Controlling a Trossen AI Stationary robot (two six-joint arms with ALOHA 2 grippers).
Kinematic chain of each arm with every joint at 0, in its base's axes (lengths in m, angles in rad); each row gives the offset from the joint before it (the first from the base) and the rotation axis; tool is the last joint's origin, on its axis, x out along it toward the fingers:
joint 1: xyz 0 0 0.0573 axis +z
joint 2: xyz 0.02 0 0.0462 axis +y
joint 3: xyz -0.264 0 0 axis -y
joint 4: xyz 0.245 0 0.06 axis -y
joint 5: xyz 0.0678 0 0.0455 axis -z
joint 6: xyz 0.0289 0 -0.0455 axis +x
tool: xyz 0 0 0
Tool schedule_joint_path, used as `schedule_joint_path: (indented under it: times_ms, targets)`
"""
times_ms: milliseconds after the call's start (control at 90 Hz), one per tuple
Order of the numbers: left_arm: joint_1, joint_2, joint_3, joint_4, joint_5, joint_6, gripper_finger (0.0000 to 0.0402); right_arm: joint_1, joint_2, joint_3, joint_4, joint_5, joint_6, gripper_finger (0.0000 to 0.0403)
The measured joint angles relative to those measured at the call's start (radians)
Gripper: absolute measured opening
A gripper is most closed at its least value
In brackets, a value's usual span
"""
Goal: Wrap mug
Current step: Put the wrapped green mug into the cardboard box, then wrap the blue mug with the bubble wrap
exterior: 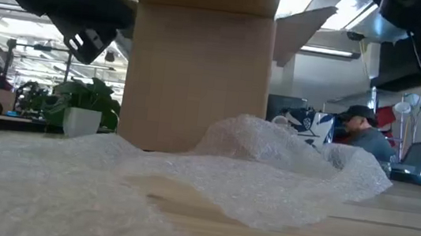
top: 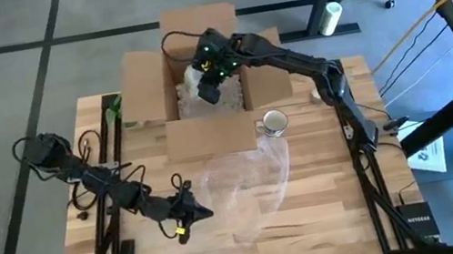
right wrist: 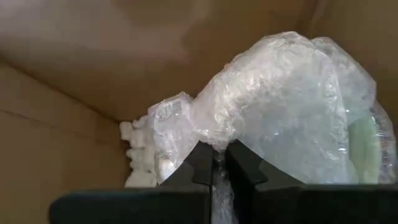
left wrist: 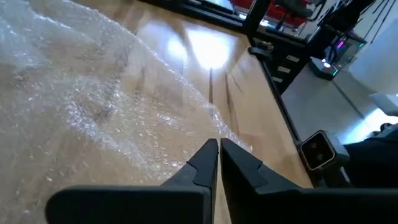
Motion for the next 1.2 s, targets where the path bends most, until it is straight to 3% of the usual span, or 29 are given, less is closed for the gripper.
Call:
schedule_joint_path:
  times_ms: [411, 656, 889, 1200]
  targets:
    - [0.000, 0.000, 0.000, -0.002, 0.000, -0.010, 0.0000, 0.002, 0.079, 0.000, -0.021, -0.061, -0.015, 0.0006]
    - [0.000, 0.000, 0.000, -0.007, 0.000, -0.008, 0.0000, 0.008, 0.079, 0.000, -0.002, -0.138, -0.057, 0.0069]
    - [-0.003, 0.000, 0.000, -0.012, -0.001, -0.008, 0.0000, 0.008, 0.072, 0.000, -0.001, -0.140, -0.046, 0.0133]
    - [-0.004, 0.000, 0.000, -0.019, -0.001, -0.008, 0.0000, 0.008, 0.007, 0.000, -0.009, -0.137, -0.043, 0.0150]
